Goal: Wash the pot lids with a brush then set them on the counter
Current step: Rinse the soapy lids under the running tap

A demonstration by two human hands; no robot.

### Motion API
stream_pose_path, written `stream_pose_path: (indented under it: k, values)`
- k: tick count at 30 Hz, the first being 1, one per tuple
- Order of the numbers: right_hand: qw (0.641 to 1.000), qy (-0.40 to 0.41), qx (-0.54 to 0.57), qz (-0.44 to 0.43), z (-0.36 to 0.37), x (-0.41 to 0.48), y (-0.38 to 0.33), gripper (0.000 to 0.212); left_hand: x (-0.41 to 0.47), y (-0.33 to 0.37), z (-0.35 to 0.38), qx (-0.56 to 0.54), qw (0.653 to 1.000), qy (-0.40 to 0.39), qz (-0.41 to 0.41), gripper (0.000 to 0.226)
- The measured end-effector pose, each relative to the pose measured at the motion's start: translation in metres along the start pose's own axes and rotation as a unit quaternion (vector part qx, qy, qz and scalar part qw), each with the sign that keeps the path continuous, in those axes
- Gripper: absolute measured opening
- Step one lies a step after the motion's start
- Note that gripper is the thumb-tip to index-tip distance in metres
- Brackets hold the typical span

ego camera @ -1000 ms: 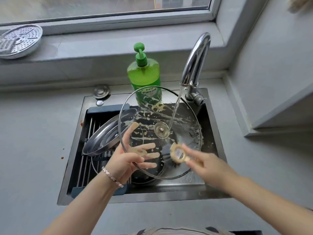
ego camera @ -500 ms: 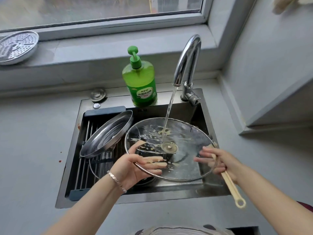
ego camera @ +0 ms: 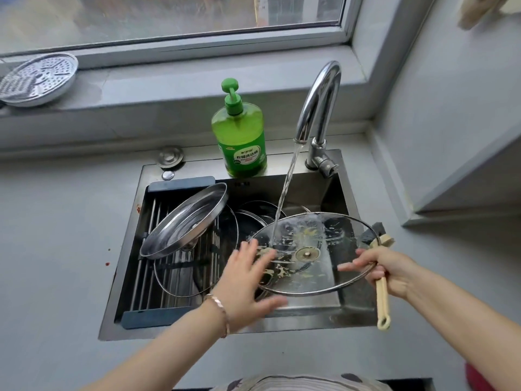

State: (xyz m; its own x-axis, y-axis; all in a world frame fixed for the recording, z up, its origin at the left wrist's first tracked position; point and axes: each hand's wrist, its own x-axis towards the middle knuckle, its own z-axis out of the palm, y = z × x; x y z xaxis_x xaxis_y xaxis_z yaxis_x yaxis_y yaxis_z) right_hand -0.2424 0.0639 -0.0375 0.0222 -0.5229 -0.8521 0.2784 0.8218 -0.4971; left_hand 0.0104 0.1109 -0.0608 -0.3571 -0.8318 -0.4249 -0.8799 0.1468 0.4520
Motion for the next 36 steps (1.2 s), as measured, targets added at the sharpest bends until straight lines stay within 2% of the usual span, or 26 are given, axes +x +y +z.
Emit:
stream_pose_path:
  k: [1, 2, 4, 6, 8, 11, 12, 14, 16, 17, 18, 19, 21, 22, 23, 28, 32, 34, 36]
  values:
    - [1.0, 0.002, -0.007, -0.002, 0.002, -0.001, -0.002, 0.029, 0.002, 0.004, 0.001, 0.08, 0.995, -0.022, 0.052, 0.097]
    - [1.0, 0.005, -0.016, -0.002, 0.003, 0.0, -0.004, 0.027, 0.006, 0.006, 0.004, 0.137, 0.985, -0.009, 0.104, 0.09]
    - [0.999, 0.001, -0.045, 0.002, 0.004, 0.001, -0.009, 0.024, 0.014, 0.012, 0.01, 0.178, 0.959, 0.096, 0.197, 0.061]
    - [0.998, -0.007, -0.056, 0.006, 0.003, 0.001, -0.015, 0.028, 0.024, 0.011, 0.017, 0.144, 0.933, 0.184, 0.274, 0.05]
    - [0.999, -0.013, -0.047, 0.008, 0.002, 0.002, -0.022, 0.026, 0.028, 0.013, 0.017, 0.1, 0.92, 0.224, 0.306, 0.05]
    - [0.998, -0.039, -0.022, 0.033, 0.006, -0.001, -0.035, 0.018, 0.029, 0.017, 0.004, 0.046, 0.914, 0.252, 0.314, 0.034]
    - [0.998, -0.049, -0.003, 0.04, 0.006, -0.001, -0.039, 0.023, 0.032, 0.019, -0.002, 0.027, 0.917, 0.26, 0.3, 0.03]
    - [0.998, -0.042, 0.04, 0.037, 0.007, 0.001, -0.047, 0.047, 0.037, 0.028, -0.013, -0.063, 0.933, 0.276, 0.224, 0.019]
    - [0.999, -0.014, 0.049, 0.008, 0.008, 0.005, -0.052, 0.058, 0.037, 0.037, -0.026, -0.219, 0.935, 0.267, 0.079, 0.015]
    - [0.999, 0.01, 0.018, -0.027, 0.01, 0.009, -0.052, 0.053, 0.037, 0.041, -0.034, -0.322, 0.913, 0.249, 0.0, 0.007]
    - [0.995, 0.043, -0.051, -0.08, 0.012, 0.014, -0.049, 0.044, 0.037, 0.044, -0.043, -0.421, 0.874, 0.233, -0.067, 0.002]
    - [0.975, 0.079, -0.15, -0.145, 0.015, 0.019, -0.045, 0.038, 0.038, 0.046, -0.049, -0.502, 0.826, 0.229, -0.114, 0.006]
    - [0.899, 0.111, -0.324, -0.272, 0.025, 0.028, -0.032, 0.041, 0.041, 0.046, -0.058, -0.614, 0.737, 0.235, -0.158, 0.006]
    - [0.87, 0.092, -0.377, -0.305, 0.034, 0.028, -0.024, 0.045, 0.042, 0.046, -0.06, -0.633, 0.715, 0.243, -0.171, 0.008]
    - [0.856, 0.061, -0.403, -0.316, 0.045, 0.025, -0.014, 0.046, 0.044, 0.045, -0.062, -0.636, 0.707, 0.254, -0.178, 0.01]
    - [0.853, -0.064, -0.38, -0.352, 0.082, -0.005, 0.017, 0.04, 0.05, 0.03, -0.067, -0.623, 0.7, 0.284, -0.2, 0.041]
    - [0.879, -0.021, -0.351, -0.321, 0.073, 0.025, -0.017, 0.039, 0.048, 0.031, -0.07, -0.626, 0.706, 0.278, -0.182, 0.05]
    - [0.863, -0.046, -0.371, -0.34, 0.077, 0.019, -0.015, 0.039, 0.048, 0.032, -0.07, -0.629, 0.707, 0.271, -0.178, 0.051]
    - [0.834, -0.111, -0.403, -0.36, 0.081, 0.002, -0.001, 0.039, 0.05, 0.028, -0.071, -0.629, 0.705, 0.268, -0.186, 0.053]
